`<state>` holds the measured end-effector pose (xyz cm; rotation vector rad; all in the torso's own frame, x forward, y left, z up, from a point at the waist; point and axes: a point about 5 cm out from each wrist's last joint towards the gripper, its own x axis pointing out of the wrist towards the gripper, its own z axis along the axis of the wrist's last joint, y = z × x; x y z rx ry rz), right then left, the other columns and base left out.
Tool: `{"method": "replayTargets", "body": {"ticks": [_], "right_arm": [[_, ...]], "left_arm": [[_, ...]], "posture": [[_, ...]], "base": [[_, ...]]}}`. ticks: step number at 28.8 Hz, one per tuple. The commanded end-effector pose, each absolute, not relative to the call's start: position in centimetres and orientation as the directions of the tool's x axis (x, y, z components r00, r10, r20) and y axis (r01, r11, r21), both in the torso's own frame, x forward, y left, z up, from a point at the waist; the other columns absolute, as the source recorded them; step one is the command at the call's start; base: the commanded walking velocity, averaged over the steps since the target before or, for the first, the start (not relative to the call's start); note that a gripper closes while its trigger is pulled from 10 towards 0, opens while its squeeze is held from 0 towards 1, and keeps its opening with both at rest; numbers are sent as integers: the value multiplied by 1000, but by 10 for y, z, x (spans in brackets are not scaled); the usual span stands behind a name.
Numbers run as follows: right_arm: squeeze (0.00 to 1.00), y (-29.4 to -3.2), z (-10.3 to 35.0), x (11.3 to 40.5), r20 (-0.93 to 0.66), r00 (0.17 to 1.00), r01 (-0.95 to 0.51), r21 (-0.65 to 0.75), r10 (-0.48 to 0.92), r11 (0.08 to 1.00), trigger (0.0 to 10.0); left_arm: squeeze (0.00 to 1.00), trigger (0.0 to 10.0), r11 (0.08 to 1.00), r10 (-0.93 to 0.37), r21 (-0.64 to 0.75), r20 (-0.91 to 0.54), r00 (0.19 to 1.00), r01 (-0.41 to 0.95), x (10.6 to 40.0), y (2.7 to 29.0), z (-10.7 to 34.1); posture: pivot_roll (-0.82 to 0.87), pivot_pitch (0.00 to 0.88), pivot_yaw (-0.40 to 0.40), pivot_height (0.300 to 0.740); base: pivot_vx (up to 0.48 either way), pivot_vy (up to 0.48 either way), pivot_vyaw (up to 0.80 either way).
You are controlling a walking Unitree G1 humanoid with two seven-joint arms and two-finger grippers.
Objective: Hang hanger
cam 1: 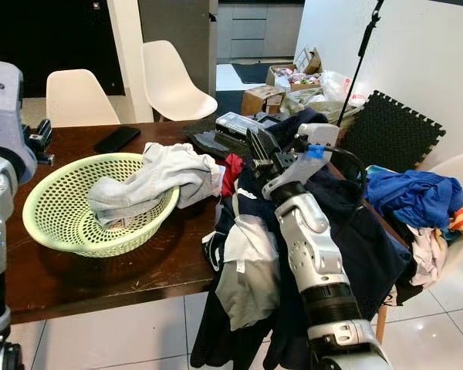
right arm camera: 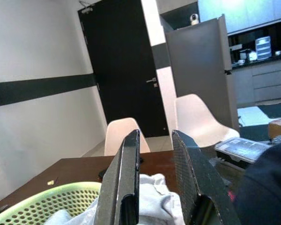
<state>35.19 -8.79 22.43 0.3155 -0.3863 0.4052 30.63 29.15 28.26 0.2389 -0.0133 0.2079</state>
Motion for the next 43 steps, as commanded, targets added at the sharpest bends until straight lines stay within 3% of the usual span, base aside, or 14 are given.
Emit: {"method": "replayTargets", "body": {"ticks": [1,2,3,9,16,22,31,43], "right_arm": [[0,-90,225,353,415,854,-426,212,314,879,10000],[0,-91,225,353,406,858,-421,208,314,883,10000],[0,-93,224,353,398,863,-412,201,310,889,10000],[0,-101,222,353,384,876,-386,195,292,902,10000],[0,-115,221,352,374,894,-337,195,248,921,10000],[0,-129,221,350,372,906,-290,198,202,937,10000],[0,-133,223,346,367,911,-274,201,187,941,10000],[0,-141,225,340,369,912,-262,195,177,945,10000]], "left_arm": [[0,10000,960,167,229,1,986,-163,310,292,274],[51,10000,968,138,216,-32,990,-128,316,293,266],[1000,10000,979,94,186,-74,993,-79,323,293,257],[1000,10000,988,15,157,-116,993,3,337,291,247],[1000,10000,969,-75,228,-103,992,97,355,289,246],[1000,10000,846,-273,408,-221,936,343,370,262,228],[1000,10000,775,-262,503,-296,919,383,382,256,209],[1000,10000,718,-315,559,-271,910,415,388,243,203]], "posture": [[127,0,-64,740],[118,0,-67,740],[111,0,-69,740],[96,0,-72,740],[74,7,-60,740],[44,21,-44,740],[15,47,-52,740],[-20,94,-62,740]], "base": [[0,0,0],[0,0,0],[0,0,0],[0,0,0],[0,0,0],[0,0,0],[0,0,0],[0,0,0]]}}
